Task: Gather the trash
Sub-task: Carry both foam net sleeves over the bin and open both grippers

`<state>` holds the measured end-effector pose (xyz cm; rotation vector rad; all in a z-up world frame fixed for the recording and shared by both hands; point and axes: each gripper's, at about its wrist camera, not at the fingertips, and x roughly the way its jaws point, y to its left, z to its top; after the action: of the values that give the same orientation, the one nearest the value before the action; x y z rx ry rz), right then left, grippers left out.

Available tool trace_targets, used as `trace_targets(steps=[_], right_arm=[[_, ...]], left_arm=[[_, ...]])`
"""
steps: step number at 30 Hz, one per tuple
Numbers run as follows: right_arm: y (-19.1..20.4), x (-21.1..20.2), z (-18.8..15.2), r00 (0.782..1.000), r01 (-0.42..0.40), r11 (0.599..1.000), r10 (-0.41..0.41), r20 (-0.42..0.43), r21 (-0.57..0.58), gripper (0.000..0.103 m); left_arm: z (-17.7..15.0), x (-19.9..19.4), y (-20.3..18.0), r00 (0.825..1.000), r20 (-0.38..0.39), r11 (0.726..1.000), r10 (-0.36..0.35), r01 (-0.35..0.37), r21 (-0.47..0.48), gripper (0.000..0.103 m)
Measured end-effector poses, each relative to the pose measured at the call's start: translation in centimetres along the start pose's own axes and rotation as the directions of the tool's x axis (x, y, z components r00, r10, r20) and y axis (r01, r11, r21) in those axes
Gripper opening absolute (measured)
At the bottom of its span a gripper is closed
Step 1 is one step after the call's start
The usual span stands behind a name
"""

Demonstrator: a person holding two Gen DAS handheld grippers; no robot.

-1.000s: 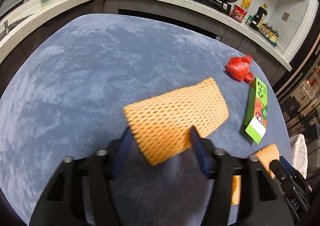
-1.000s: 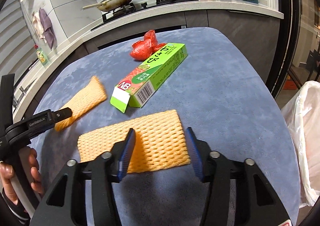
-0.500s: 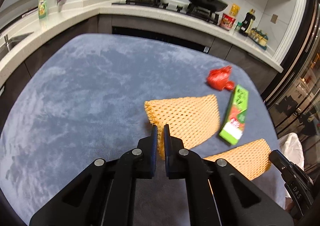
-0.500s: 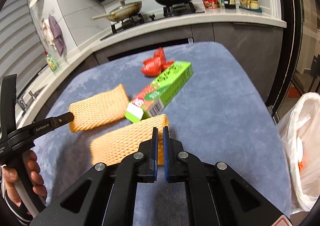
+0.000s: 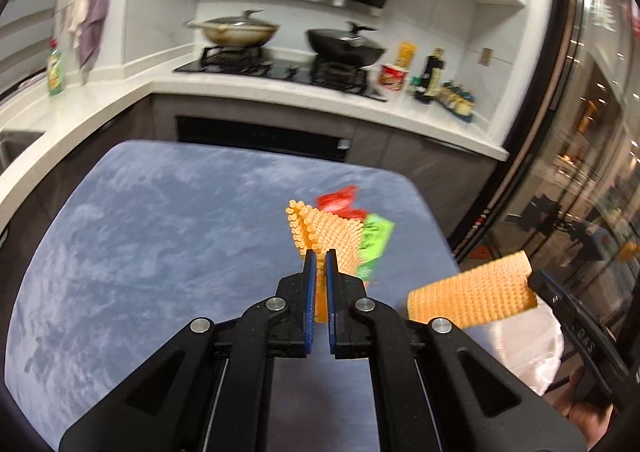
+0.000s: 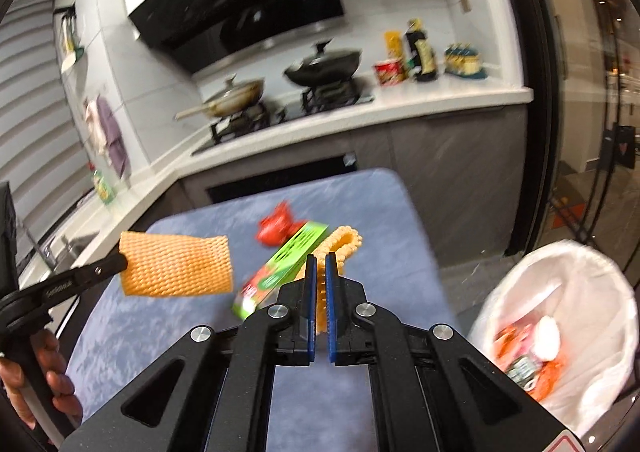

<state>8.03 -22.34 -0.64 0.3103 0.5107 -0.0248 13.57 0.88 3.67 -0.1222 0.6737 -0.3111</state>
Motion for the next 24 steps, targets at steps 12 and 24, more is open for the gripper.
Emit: trace_targets(steps=[12,24], right_arm=[[-10.0,-6.5,2.4,0.978,0.160,0.983,-0.170,0.120,0.089,0.004],[-19.1,-9.4,0.8,0.947,0.290,0.941,-0.308,0.090,0.174,0.004]], left_arm=[[-1.1,0.7,-13.0,0.979,-0.042,0.969,-0.200,0.204,0.140,0.004],[-4.6,3.2,-23.4,0.938,-0.162,0.917,-0.306,0.336,0.214,0.004]])
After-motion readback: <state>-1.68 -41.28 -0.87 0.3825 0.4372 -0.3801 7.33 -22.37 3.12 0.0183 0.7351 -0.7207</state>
